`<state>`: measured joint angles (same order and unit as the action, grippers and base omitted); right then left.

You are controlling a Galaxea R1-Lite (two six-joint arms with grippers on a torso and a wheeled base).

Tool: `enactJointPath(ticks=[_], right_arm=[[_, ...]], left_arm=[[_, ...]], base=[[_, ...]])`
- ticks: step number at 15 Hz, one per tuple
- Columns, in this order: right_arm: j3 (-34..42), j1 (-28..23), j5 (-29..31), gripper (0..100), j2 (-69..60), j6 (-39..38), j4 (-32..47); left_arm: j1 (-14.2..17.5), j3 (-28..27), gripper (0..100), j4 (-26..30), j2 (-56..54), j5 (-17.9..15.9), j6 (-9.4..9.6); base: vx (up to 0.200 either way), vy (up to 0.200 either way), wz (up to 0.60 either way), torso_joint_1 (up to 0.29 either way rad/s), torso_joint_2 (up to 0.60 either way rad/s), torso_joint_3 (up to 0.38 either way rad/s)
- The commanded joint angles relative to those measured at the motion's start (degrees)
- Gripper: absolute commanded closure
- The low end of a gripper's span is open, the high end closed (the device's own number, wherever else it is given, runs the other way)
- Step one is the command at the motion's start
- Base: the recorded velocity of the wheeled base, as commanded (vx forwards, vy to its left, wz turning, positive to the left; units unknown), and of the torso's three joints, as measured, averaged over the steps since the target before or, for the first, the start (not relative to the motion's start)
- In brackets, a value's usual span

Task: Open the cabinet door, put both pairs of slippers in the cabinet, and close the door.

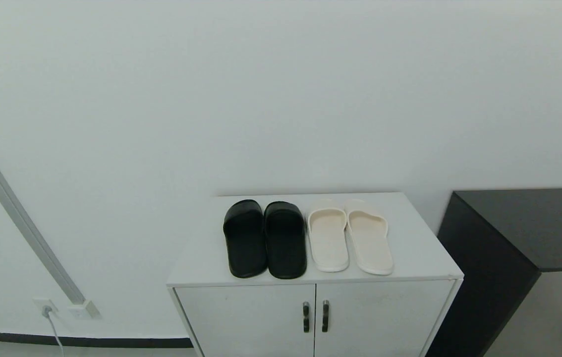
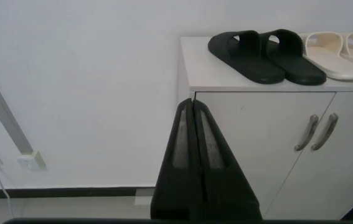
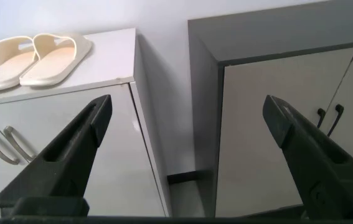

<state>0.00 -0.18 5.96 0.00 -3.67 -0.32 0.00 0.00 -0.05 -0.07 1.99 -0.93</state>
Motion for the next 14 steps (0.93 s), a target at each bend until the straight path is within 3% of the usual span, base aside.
enactJointPath(ticks=[1, 6, 7, 8, 9, 12, 14], right_arm=[[0.0, 0.0, 0.0, 0, 0.1, -0.5, -0.1], [0.0, 0.0, -0.1, 0, 0.1, -0.1, -0.4], [-3.3, 0.2, 0.1, 0, 0.5, -0.9, -3.1], [-14.3, 1.6, 0.2, 0, 7.2, -4.3, -3.7], [-15.8, 1.9, -0.6, 0, 10.5, -3.7, -0.4], [-13.1, 2.2, -11.8, 0, 20.9, -0.8, 2.6], [-14.1, 2.6, -17.4, 0, 32.1, -0.4, -0.8]], left_arm=[[-0.1, 0.0, 100, 0.0, 0.1, 0.0, -0.04], [0.0, 0.0, 100, 0.0, 0.1, 0.0, 0.14], [0.0, 0.0, 100, 0.0, 0.1, -0.1, 0.14], [0.0, 0.0, 100, 0.0, 0.1, -0.1, 0.14], [0.0, 0.0, 100, 0.0, 0.1, -0.1, 0.14], [-0.1, 0.0, 100, 0.0, 0.1, -0.1, 0.14], [0.0, 0.0, 100, 0.0, 0.1, -0.1, 0.14]], base=[[0.0, 0.0, 0.0, 0.0, 0.0, 0.0], [0.0, 0.0, 0.0, 0.0, 0.0, 0.0], [0.0, 0.0, 0.0, 0.0, 0.0, 0.0], [0.0, 0.0, 0.0, 0.0, 0.0, 0.0], [0.0, 0.0, 0.0, 0.0, 0.0, 0.0], [0.0, 0.0, 0.0, 0.0, 0.0, 0.0], [0.0, 0.0, 0.0, 0.0, 0.0, 0.0]])
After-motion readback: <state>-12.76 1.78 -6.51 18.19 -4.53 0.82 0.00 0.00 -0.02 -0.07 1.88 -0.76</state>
